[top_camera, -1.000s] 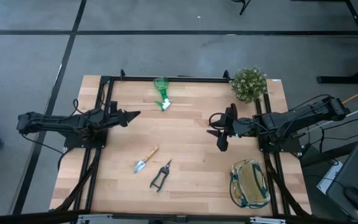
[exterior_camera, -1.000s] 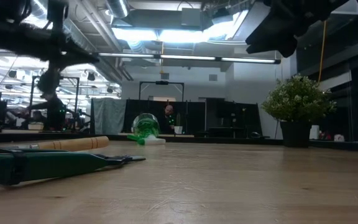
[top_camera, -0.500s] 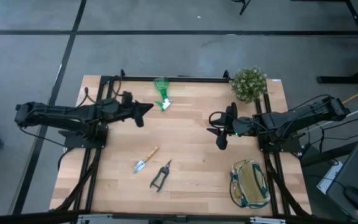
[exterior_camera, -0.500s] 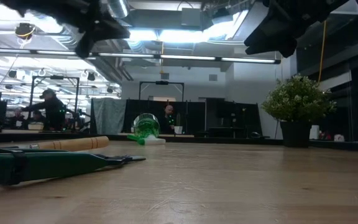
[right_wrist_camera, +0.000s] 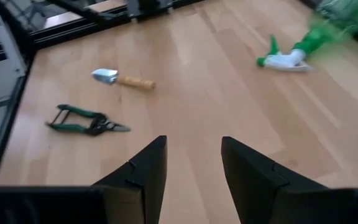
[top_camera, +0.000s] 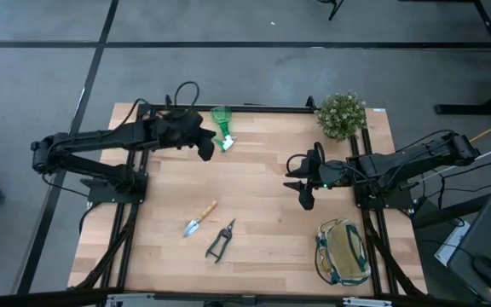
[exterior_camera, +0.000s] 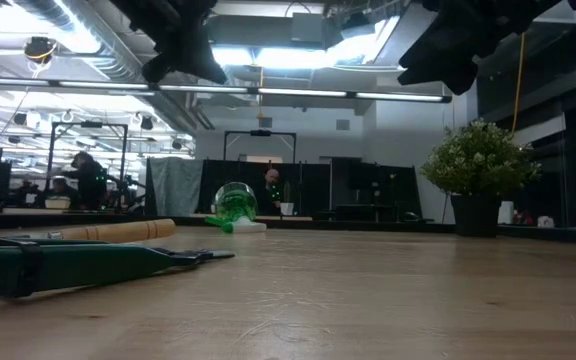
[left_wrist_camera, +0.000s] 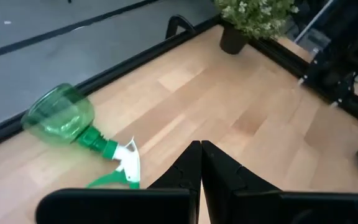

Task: Pick & Place Garden tools in Gardening bag
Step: Put the green spray bottle into the gardening bag

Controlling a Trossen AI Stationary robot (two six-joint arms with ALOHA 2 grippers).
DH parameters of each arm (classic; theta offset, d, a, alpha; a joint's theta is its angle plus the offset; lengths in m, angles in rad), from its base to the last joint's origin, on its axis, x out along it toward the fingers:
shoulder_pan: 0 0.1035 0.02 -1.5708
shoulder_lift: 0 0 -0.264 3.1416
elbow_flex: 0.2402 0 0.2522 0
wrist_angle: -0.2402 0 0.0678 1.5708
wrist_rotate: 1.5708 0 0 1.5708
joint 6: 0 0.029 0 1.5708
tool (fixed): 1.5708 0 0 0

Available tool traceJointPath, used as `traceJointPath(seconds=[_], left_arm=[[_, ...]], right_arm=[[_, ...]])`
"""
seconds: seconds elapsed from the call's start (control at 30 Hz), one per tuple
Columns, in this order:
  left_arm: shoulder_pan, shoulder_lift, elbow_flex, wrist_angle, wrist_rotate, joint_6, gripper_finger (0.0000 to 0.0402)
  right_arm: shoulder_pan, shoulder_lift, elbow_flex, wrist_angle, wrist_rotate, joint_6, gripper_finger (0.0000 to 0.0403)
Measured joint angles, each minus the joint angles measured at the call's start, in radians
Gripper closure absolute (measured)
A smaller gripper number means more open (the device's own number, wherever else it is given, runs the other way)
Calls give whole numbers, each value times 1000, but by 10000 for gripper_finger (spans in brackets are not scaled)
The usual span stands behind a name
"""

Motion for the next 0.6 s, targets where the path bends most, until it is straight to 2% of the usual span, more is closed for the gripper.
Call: traceJointPath(seconds=[0.27,0.6], left_arm=[[3,81,25,-2,63,163,389],[21,157,26,-14,74,123,330]], right_arm=[[0,0,0,0,-8,0,247],[0,0,0,0,-5,0,247]])
